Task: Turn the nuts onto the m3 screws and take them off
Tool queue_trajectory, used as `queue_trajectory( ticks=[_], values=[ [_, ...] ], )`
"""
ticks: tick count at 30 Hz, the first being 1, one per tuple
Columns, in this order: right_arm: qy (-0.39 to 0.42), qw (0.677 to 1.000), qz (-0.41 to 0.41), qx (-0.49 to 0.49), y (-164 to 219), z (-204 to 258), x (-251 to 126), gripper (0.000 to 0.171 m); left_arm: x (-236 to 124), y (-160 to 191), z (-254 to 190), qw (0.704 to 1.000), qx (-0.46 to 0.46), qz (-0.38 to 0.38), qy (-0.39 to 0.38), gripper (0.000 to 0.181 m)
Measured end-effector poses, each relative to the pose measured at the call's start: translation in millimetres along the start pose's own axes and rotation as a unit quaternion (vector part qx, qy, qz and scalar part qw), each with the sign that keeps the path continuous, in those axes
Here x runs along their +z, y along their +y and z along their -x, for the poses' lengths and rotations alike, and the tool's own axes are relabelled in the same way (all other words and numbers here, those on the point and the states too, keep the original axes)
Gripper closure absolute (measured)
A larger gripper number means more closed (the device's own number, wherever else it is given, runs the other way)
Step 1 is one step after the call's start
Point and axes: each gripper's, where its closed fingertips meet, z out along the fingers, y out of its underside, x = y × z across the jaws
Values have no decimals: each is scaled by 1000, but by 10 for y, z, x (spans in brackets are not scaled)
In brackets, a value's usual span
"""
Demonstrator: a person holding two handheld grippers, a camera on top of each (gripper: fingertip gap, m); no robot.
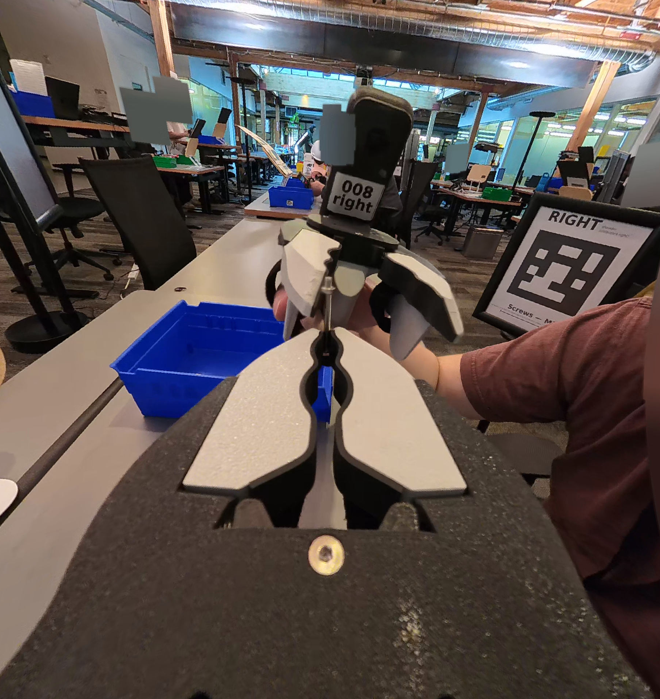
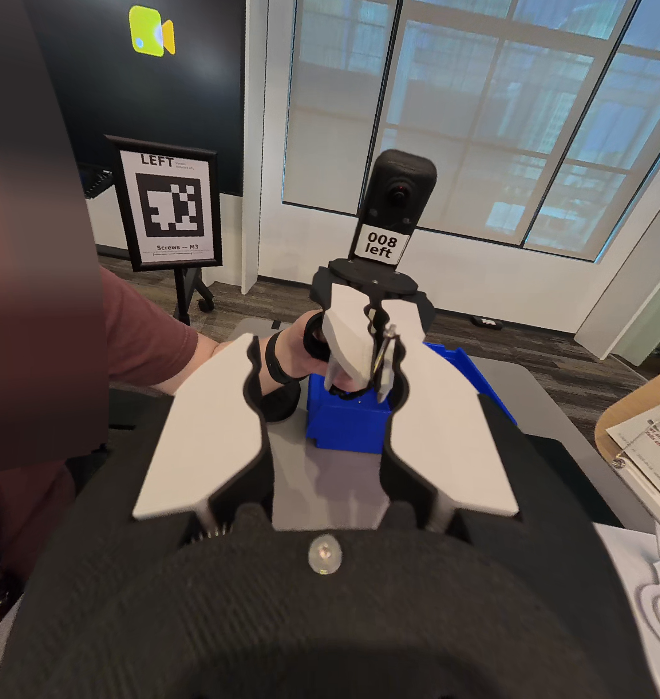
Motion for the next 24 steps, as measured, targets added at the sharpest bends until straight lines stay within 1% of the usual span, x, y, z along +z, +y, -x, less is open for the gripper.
queue_trajectory(
  ticks=[3, 5, 7, 10, 13, 15, 17, 18, 19, 21, 22, 24],
  values=[
    [1, 1000, -7, -3, -58, -13, -94, 112, -40, -28, 27, 1000, -2, -5, -5, 179],
    [18, 1000, -22, 7, -96, -81, -113, 113, -32, -24, 15, 1000, -5, -6, 1, 179],
    [28, 999, -28, 16, -87, -127, -77, 109, 3, 0, -3, 1000, -5, -2, 5, 179],
    [8, 999, -23, 22, -38, -52, 21, 104, 46, 41, -12, 1000, -3, 6, 6, 179],
    [10, 1000, -6, -5, -9, -13, 42, 102, 25, 6, -4, 1000, -6, -5, 5, 179],
    [9, 1000, 1, -22, -9, -8, -15, 104, -3, -17, 0, 1000, -7, -7, 3, 179],
    [0, 1000, -2, -10, -29, -15, -86, 114, -16, -30, 0, 1000, -4, -8, 0, 179],
    [-1, 1000, -13, 0, -61, -30, -109, 121, -15, -31, -7, 1000, -3, -9, 2, 180],
    [3, 1000, -27, 9, -94, -56, -117, 123, -5, -24, -14, 1000, -4, -8, 4, 179],
    [13, 999, -44, 26, -116, -107, -92, 119, 22, 5, -12, 1000, -4, -2, 4, 179],
    [12, 998, -45, 30, -107, -107, -66, 115, 35, 18, -9, 1000, -4, 0, 4, 179],
    [-3, 999, -36, 31, -71, -52, -15, 114, 49, 30, -9, 1000, -6, 2, 4, 179]
  ],
)
